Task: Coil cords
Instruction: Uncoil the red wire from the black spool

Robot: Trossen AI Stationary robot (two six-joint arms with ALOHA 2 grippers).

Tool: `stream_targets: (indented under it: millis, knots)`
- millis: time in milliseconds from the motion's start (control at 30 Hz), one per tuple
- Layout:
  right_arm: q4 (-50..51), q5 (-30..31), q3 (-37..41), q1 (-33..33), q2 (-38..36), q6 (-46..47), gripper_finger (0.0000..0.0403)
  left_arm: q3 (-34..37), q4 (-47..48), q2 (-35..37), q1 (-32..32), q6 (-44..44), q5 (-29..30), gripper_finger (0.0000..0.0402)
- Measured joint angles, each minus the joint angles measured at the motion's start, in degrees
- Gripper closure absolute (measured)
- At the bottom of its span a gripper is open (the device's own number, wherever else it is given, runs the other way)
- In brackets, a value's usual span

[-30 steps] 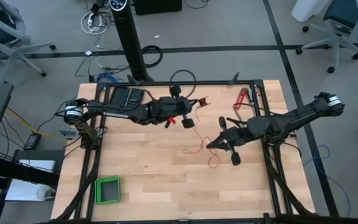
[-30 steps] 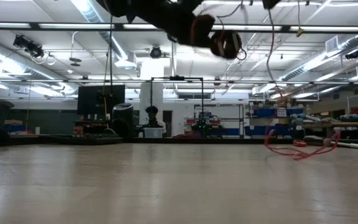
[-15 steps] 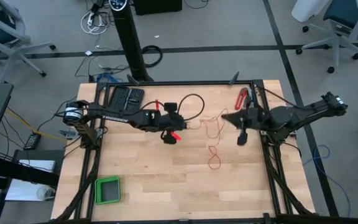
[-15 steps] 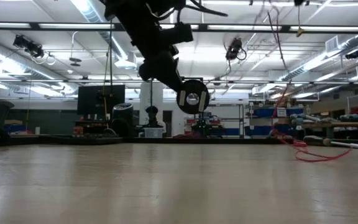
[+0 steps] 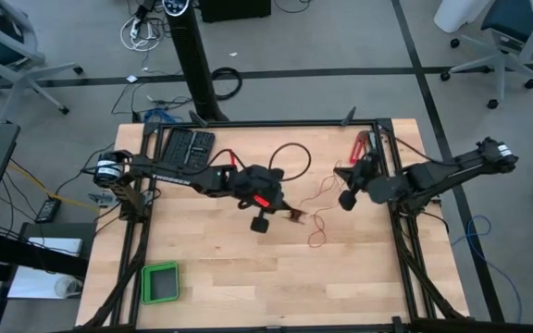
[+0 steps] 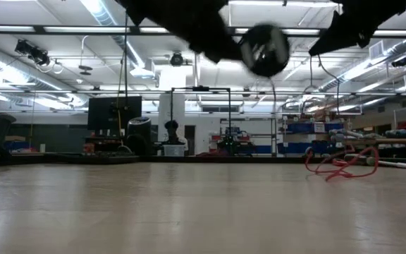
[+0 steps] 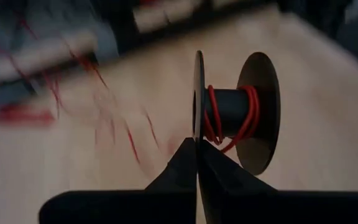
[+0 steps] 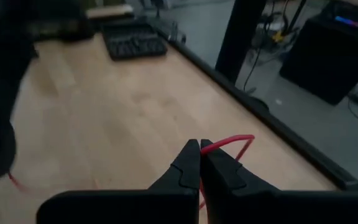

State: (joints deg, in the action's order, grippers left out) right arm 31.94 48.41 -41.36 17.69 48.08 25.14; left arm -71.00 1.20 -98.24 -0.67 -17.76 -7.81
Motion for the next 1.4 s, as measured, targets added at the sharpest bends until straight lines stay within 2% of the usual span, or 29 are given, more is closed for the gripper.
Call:
stream_targets:
  millis: [100, 233, 400, 533, 633, 700, 867, 967, 1033, 1200, 1300, 1400]
  knots:
    - [-2.4, -1.81, 0.0, 0.0, 3.8, 0.29, 0.0401, 0.02, -11.23, 0.0, 0.04, 0.02, 2.35, 0.0396]
    - [-7.82, -3.34, 0.0, 0.08, 8.97, -0.99, 0.0401, 0.0, -24.99, 0.0, 0.21, 0.03, 8.23, 0.0396]
    - [-19.46, -10.29, 0.0, 0.09, 14.0, -9.11, 0.0401, 0.0, -35.08, 0.04, 1.1, 0.07, 16.95, 0.0396]
    - [-29.92, -20.13, 0.0, 0.09, 15.95, -17.54, 0.0401, 0.0, -33.84, 0.04, 2.69, -0.28, 24.61, 0.0396]
    - [-35.95, -26.48, 0.0, 0.21, 16.07, -22.45, 0.0401, 0.0, -28.69, 0.04, 4.26, -1.55, 27.6, 0.0396]
    - [-39.19, -28.57, 0.0, 0.26, 15.59, -24.39, 0.0401, 0.0, -23.68, 0.04, 5.28, -1.78, 27.83, 0.0396]
    - [-41.22, -28.72, 0.0, 0.24, 11.77, -26.42, 0.0401, 0.0, -11.18, 0.02, 7.05, 0.03, 27.94, 0.0396]
    - [-40.94, -26.8, 0.0, 0.35, 8.29, -26.47, 0.0401, 0.0, -2.29, 0.02, 7.11, 0.18, 27.95, 0.0396]
    - [-39.09, -23.13, 0.0, 1.0, 5.67, -25.75, 0.0401, 0.0, 3.62, 0.02, 6.95, 0.18, 27.92, 0.0396]
    - [-25.44, -7.34, 0.0, 2.57, -0.26, -20.66, 0.0401, 0.01, 14.62, 0.02, 5.78, 0.97, 27.4, 0.0396]
    - [-14.53, 1.14, 0.0, 2.43, -2.53, -13.02, 0.0401, 0.01, 15.99, 0.15, 4.8, 3.02, 23.01, 0.0396]
    - [-6.43, 5.26, 0.0, 1.6, -3.1, -5.38, 0.0402, -0.03, 14.88, 0.24, 4.17, 3.35, 14.11, 0.0396]
